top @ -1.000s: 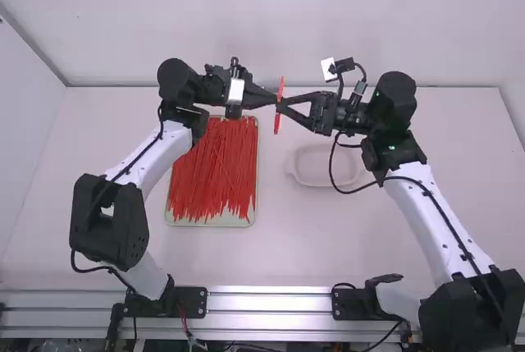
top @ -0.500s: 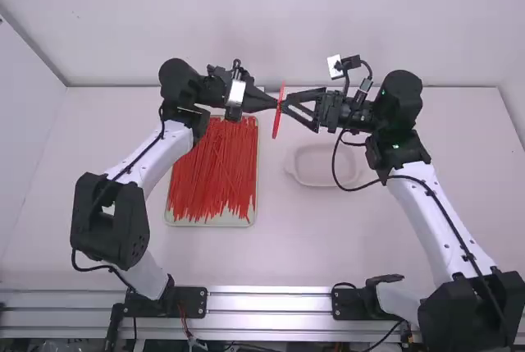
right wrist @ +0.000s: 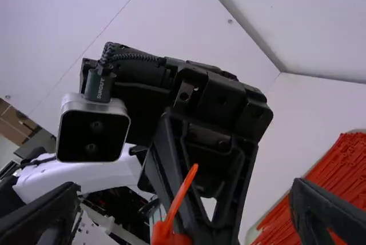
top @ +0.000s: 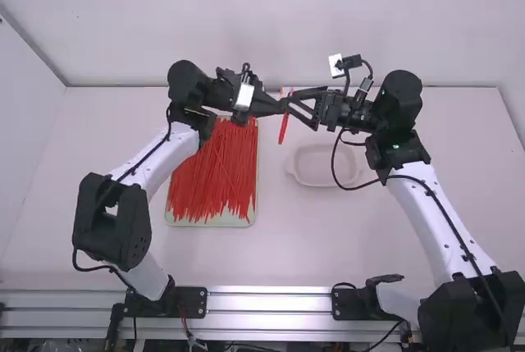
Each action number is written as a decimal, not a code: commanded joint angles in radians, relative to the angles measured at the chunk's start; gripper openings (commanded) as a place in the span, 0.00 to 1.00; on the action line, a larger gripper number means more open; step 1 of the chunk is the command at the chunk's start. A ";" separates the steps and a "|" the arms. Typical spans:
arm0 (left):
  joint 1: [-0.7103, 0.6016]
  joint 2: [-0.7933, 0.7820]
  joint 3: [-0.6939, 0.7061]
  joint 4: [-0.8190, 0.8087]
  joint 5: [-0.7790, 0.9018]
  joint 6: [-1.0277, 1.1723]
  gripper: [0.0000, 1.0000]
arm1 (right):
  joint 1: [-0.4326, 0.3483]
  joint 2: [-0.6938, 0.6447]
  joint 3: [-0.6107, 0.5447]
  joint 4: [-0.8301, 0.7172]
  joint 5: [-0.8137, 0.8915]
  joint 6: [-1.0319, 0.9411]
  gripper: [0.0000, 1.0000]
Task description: Fasten the cable tie
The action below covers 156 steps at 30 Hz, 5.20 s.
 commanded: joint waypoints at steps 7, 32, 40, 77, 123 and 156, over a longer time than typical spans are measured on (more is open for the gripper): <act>-0.003 -0.013 0.023 0.004 0.004 -0.007 0.02 | -0.003 0.001 0.021 0.006 -0.001 0.004 0.66; 0.005 -0.013 0.023 -0.132 0.039 0.000 0.02 | -0.003 0.001 0.021 0.006 -0.004 0.005 0.00; 0.005 -0.013 0.023 -0.251 0.037 0.001 0.02 | -0.002 0.001 0.021 0.033 -0.003 0.006 0.00; 0.009 -0.013 0.022 -1.580 0.026 0.912 0.01 | -0.117 0.001 0.023 0.326 -0.039 0.239 0.00; 0.016 -0.013 0.023 -0.457 -0.057 -0.047 0.02 | -0.206 0.001 0.021 0.289 -0.202 0.227 0.98; -0.019 -0.013 0.023 -0.208 -0.068 -0.235 0.02 | -0.063 0.001 0.021 0.214 -0.025 0.149 0.41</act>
